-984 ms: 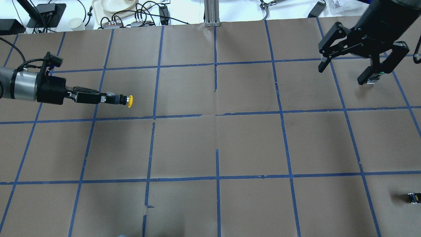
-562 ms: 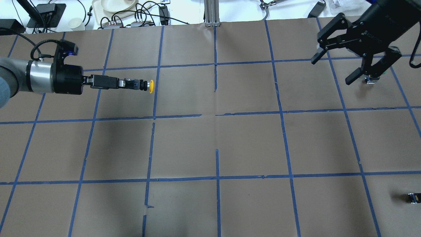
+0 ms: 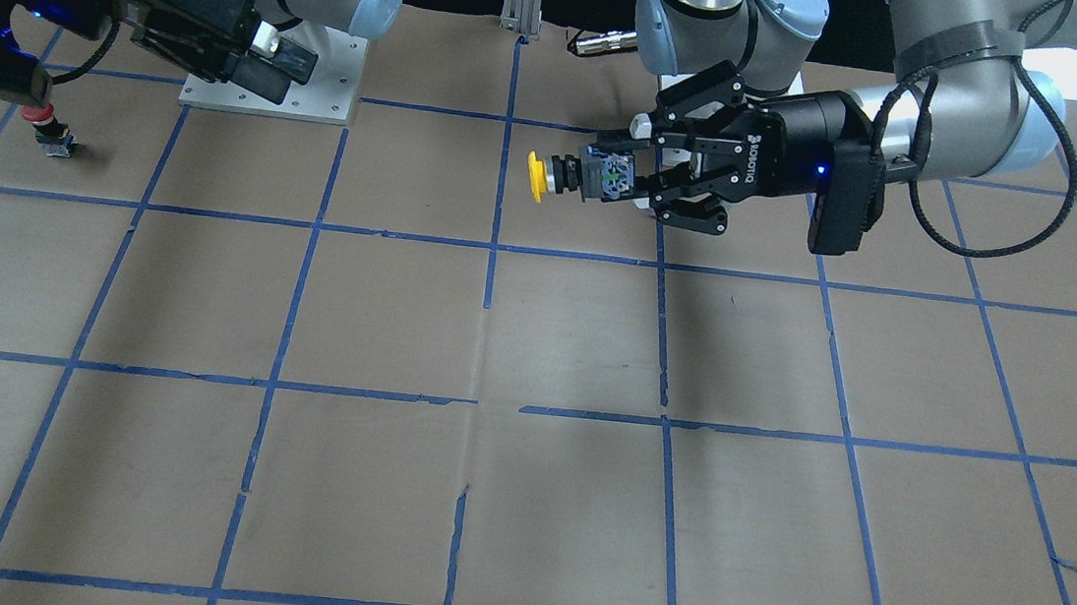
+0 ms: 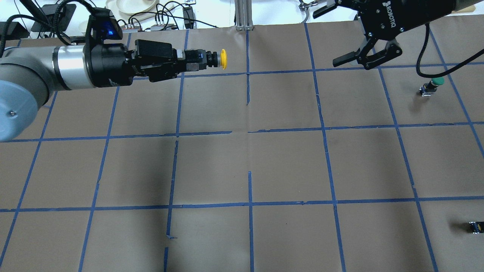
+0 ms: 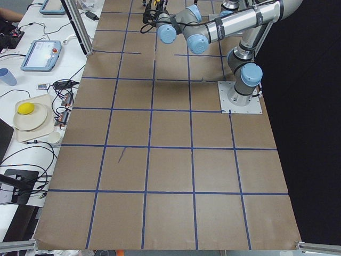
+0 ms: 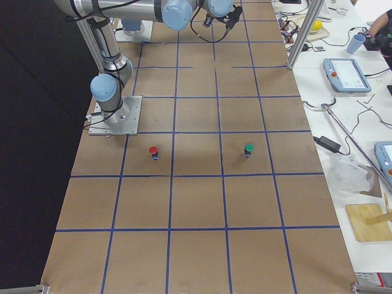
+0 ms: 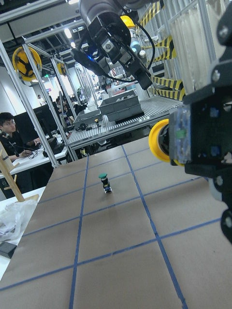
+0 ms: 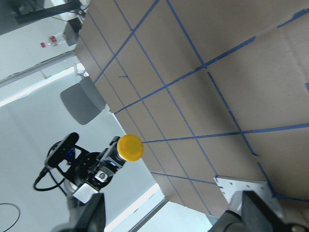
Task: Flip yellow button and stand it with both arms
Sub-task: 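Lift the button with the left gripper and carry it toward the right gripper, then hold the button with the left gripper while the right gripper approaches its yellow cap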
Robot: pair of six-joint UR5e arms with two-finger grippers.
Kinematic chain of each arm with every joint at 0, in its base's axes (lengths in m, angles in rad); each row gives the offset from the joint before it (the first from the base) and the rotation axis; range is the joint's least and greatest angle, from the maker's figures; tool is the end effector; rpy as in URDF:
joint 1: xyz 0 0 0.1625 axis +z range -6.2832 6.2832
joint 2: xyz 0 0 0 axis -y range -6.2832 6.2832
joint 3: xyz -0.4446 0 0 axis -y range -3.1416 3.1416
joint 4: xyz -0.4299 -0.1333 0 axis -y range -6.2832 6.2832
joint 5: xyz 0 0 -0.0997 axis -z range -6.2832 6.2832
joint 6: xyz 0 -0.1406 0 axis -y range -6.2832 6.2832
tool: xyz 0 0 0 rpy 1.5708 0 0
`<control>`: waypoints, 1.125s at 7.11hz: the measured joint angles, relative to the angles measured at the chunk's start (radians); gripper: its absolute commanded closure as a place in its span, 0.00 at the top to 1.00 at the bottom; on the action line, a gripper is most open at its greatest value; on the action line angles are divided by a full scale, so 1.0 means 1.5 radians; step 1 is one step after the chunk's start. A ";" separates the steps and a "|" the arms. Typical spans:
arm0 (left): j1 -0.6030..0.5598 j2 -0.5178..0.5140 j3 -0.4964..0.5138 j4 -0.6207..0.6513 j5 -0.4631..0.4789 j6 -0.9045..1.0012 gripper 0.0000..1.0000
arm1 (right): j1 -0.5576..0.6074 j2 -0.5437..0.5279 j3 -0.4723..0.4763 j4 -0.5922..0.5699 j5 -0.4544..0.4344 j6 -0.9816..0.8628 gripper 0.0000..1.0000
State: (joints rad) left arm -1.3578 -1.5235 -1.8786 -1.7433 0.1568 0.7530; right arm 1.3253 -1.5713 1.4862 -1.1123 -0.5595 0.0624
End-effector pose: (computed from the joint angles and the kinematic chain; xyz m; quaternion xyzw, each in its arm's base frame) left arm -0.1655 -0.5224 0.4341 -0.0636 -0.7529 0.1500 0.6377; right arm 0.1249 -0.5403 0.5378 0.2207 0.8357 0.1182 0.4888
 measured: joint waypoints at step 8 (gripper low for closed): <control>-0.079 0.045 0.010 0.015 -0.143 -0.131 0.05 | 0.052 -0.011 -0.003 0.046 0.058 0.207 1.00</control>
State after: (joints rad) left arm -1.4757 -1.4557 -1.8644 -1.7215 -0.0578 0.5559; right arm 1.4030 -1.5884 1.4824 -1.0441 -0.4718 0.3729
